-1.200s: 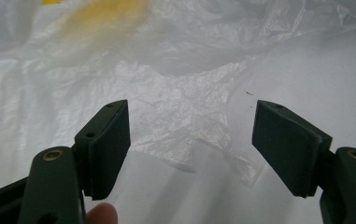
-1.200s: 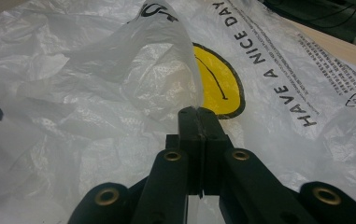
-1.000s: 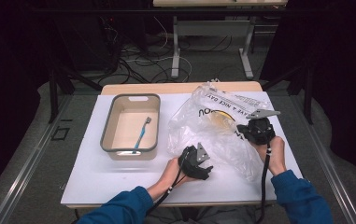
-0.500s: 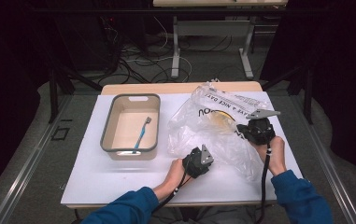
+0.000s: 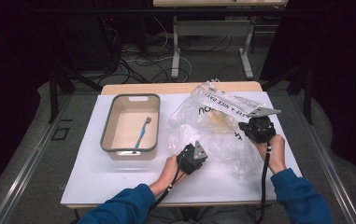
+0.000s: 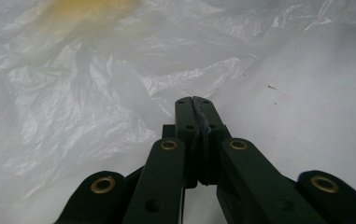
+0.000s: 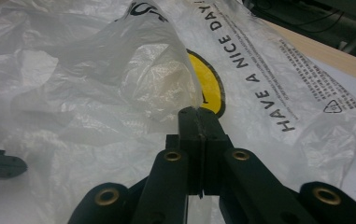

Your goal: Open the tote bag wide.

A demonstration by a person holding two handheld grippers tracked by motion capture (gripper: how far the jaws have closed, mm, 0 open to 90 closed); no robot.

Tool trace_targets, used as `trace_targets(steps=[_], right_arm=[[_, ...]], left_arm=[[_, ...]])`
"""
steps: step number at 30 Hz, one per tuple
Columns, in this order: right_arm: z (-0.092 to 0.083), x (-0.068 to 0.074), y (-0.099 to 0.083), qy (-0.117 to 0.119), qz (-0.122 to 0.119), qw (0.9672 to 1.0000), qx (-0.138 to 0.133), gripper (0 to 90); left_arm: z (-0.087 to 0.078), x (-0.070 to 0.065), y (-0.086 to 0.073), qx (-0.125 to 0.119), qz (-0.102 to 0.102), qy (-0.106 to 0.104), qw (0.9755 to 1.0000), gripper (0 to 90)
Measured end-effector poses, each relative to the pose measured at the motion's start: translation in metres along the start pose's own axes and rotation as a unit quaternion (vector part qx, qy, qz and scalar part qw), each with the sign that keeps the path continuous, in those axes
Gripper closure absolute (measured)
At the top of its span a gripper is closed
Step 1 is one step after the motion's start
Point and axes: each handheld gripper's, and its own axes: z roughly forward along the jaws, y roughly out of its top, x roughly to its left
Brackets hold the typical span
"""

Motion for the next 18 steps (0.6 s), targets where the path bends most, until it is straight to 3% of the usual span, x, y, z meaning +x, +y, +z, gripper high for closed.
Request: trace_targets(steps=[4,9,11,13,14,17,18], right_arm=[[-0.001,-0.005,0.000,-0.008,0.013,0.9999,-0.007,90.0],[-0.002,-0.008,0.003,-0.021,0.015,0.9996,-0.014,90.0],[-0.002,-0.009,0.004,-0.025,0.013,0.9994,-0.017,90.0],[-0.003,-0.010,0.004,-0.030,0.014,0.9993,-0.019,90.0],[-0.004,-0.011,0.004,-0.029,0.014,0.9992,-0.021,90.0],[-0.006,-0.014,0.004,-0.036,0.018,0.9989,-0.025,90.0],[-0.007,-0.015,0.004,-0.036,0.020,0.9988,-0.027,90.0]], left_arm=[[-0.009,0.006,-0.002,-0.001,-0.005,-0.005,1.0000,90.0],[-0.016,0.011,-0.005,-0.011,-0.011,0.005,0.9999,90.0],[-0.020,0.015,-0.005,0.003,-0.004,0.000,1.0000,90.0],[-0.019,0.017,-0.008,-0.009,-0.013,0.009,0.9998,90.0],[-0.021,0.019,-0.008,0.003,-0.012,0.003,0.9999,90.0],[-0.022,0.022,-0.012,0.004,-0.012,0.012,0.9998,90.0],[-0.023,0.023,-0.012,0.010,-0.017,0.007,0.9998,90.0]])
